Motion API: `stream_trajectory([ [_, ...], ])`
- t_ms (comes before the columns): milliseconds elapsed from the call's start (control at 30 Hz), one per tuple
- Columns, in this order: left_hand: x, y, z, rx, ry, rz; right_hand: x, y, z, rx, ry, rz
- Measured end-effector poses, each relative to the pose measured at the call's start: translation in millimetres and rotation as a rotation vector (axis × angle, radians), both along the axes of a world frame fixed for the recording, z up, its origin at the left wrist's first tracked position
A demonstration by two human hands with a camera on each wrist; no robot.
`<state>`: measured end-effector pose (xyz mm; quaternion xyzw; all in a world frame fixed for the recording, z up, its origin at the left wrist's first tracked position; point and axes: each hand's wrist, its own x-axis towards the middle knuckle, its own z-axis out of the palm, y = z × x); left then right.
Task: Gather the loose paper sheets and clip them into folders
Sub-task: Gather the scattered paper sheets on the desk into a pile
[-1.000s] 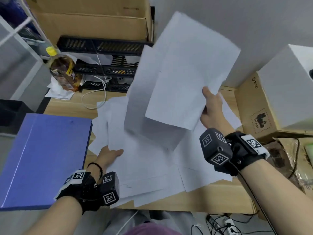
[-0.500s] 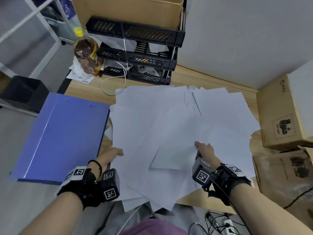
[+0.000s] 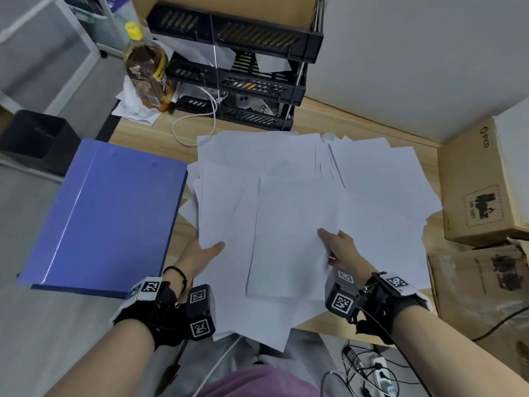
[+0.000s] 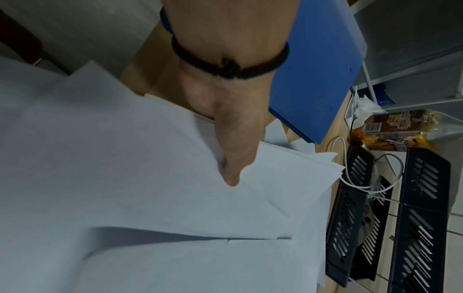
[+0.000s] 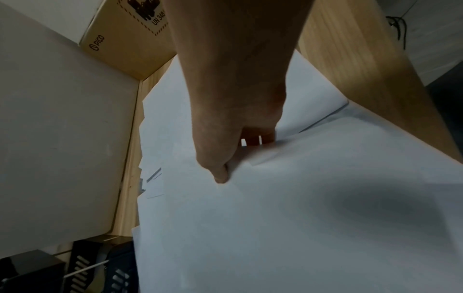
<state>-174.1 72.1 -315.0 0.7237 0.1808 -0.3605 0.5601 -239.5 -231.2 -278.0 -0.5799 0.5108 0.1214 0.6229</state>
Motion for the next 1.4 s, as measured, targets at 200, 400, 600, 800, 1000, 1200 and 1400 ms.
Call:
stream_trajectory([
  [200, -5.5, 11.6, -1.8, -0.044, 0.115, -0.055, -4.3, 12.1, -9.1, 0.16, -0.086, -0.045],
  [400, -11.8, 29.5, -5.6, -0.157, 0.244, -0.07, 1.6, 18.1, -14.8, 0.139, -0.105, 0.084],
  [600, -15.2, 29.3, 1.7, -0.243, 0.207, 0.012, -0.7, 22.5, -27.0, 0.015, -0.034, 0.291],
  [800, -16.7, 31.5, -1.7, -0.188, 0.126, 0.023, 4.2, 30.7, -24.6, 0.11, 0.064, 0.525],
  [1000, -14.6, 12.1, 3.1, -0.16, 0.065, -0.023, 7.5, 41.0, -25.9, 0.165, 0.04, 0.674],
  [1200, -10.2, 2.1, -0.5, -0.172, 0.012, 0.013, 11.0, 39.2, -38.8, -0.004, -0.022, 0.517],
  [1400, 13.6, -32.2, 15.6, -0.087, -0.126, -0.027, 15.1, 33.0, -33.5, 0.085, -0.078, 0.424],
])
